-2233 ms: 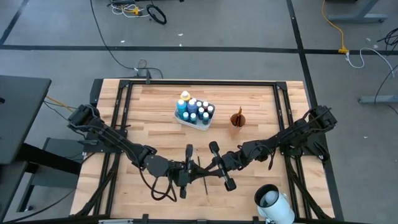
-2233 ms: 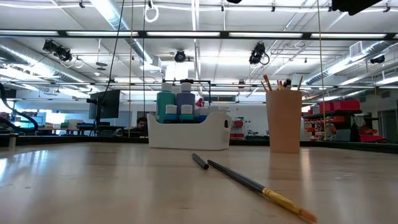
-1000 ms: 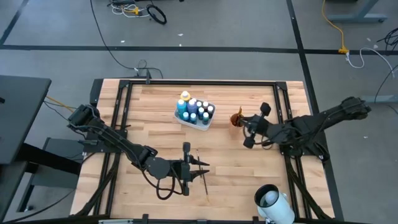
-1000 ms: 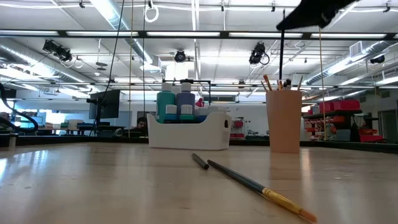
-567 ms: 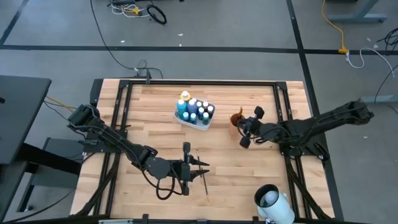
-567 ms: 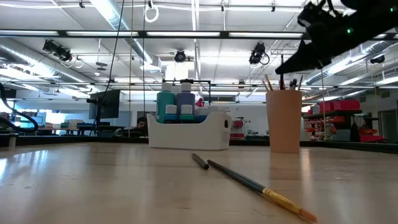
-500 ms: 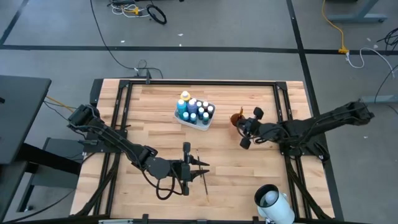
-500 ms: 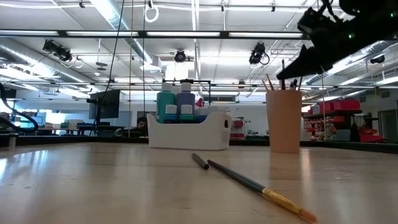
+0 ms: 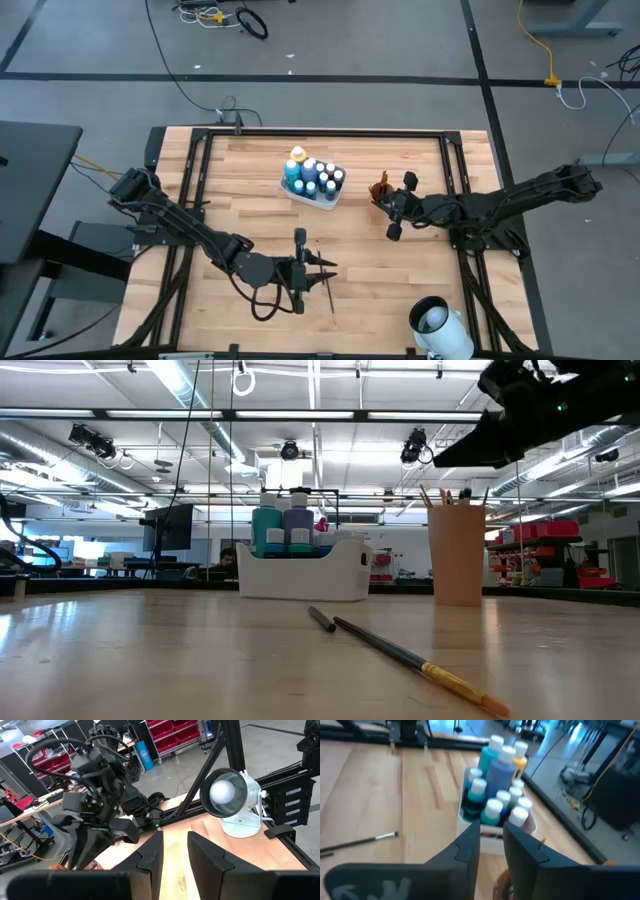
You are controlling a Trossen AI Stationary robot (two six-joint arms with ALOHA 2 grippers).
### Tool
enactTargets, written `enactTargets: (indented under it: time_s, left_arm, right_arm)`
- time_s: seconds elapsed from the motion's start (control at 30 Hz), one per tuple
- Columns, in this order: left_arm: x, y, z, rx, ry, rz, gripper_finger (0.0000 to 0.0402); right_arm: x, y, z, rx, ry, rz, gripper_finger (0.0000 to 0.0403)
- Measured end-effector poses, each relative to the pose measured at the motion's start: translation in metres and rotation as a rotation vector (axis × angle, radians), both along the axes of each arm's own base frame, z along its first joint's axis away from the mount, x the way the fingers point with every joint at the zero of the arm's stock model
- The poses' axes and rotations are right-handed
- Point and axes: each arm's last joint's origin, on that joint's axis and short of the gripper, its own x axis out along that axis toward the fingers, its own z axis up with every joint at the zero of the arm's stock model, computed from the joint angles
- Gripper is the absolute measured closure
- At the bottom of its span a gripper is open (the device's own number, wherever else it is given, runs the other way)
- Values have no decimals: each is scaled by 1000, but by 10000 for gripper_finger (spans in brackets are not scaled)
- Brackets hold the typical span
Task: Pick & Place Paint Supplies
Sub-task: Put the silver paintbrush into the cup
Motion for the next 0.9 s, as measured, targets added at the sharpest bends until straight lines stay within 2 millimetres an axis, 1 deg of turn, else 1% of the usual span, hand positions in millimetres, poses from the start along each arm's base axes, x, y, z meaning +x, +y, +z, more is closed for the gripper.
enactTargets:
  time_s: [0.1,0.2,0.27,0.37,0.47,0.53,0.63,0.7,0.83,0.9]
  left_arm:
    - [0,0,0,-6,0,1,305]
    - [0,0,-1,-6,3,1,305]
    - [1,0,-2,-4,7,1,305]
    - [1,0,-4,1,31,-12,305]
    - [1,1,-7,-38,54,-7,305]
    - [1,2,-8,-102,58,9,305]
    - [2,6,-13,-229,90,51,305]
    - [3,11,-17,-357,112,100,305]
    - [4,25,-31,-674,177,272,305]
    - [3,34,-39,-744,223,365,305]
  right_arm:
    - [2,0,6,-28,-50,8,300]
    - [4,3,17,0,-170,75,288]
    - [6,7,26,40,-269,206,283]
    - [6,17,39,95,-397,488,278]
    - [4,29,45,160,-462,713,275]
    - [3,37,45,203,-464,797,275]
    - [3,48,39,235,-413,849,275]
    - [5,54,32,236,-370,869,275]
    - [11,62,18,228,-280,889,275]
    - [14,64,12,217,-247,892,275]
